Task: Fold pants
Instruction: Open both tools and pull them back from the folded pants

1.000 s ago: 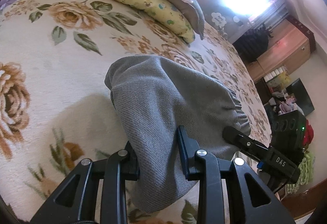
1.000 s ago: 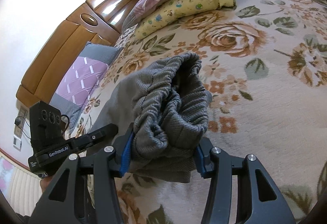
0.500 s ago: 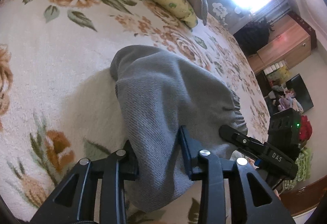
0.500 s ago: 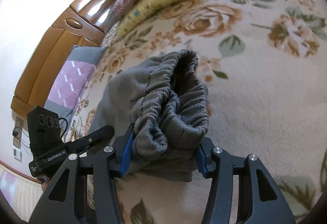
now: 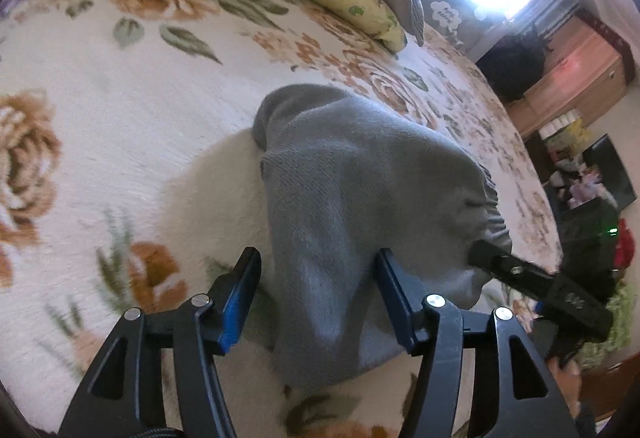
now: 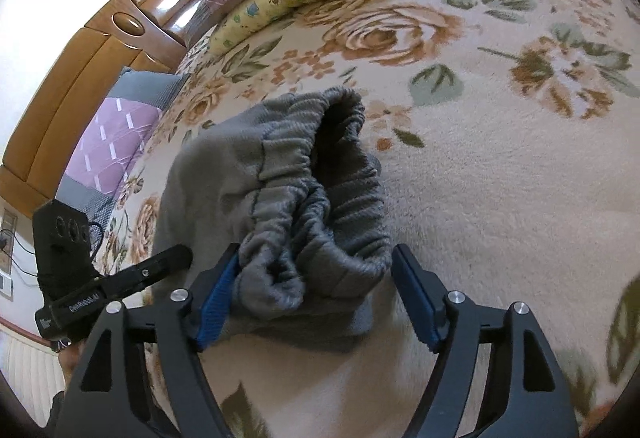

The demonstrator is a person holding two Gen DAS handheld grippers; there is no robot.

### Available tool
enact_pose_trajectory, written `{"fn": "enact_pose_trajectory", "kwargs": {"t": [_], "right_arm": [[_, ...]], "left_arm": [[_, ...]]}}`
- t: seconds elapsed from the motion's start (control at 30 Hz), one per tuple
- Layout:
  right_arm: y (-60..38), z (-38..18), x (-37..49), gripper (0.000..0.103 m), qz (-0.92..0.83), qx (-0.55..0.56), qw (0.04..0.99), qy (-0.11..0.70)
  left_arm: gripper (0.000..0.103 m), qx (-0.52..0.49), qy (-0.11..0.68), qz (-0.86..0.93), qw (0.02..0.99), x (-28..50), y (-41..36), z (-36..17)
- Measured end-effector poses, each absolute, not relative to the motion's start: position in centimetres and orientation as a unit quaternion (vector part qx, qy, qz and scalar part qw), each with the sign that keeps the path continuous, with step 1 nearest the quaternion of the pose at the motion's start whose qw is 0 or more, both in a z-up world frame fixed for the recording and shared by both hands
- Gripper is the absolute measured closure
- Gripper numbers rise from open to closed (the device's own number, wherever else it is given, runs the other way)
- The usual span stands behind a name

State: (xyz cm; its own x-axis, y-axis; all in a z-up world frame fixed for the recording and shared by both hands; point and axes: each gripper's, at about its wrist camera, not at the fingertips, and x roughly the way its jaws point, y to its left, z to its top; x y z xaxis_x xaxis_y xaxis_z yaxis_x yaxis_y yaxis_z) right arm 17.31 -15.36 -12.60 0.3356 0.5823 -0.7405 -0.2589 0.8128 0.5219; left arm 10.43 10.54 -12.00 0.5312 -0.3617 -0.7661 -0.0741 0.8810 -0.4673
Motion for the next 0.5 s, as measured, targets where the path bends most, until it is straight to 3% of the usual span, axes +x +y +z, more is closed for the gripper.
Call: {"fn": "enact_pose_trajectory", "kwargs": {"t": [0.5], "right_arm": [[-14.5,-7.4,12.7,0.026,0.268,0.090,0.840,0.463]], "left_arm": [[0.043,-0.160,0.471,-0.022,0.867,6.9,10.1,-9.9]]}}
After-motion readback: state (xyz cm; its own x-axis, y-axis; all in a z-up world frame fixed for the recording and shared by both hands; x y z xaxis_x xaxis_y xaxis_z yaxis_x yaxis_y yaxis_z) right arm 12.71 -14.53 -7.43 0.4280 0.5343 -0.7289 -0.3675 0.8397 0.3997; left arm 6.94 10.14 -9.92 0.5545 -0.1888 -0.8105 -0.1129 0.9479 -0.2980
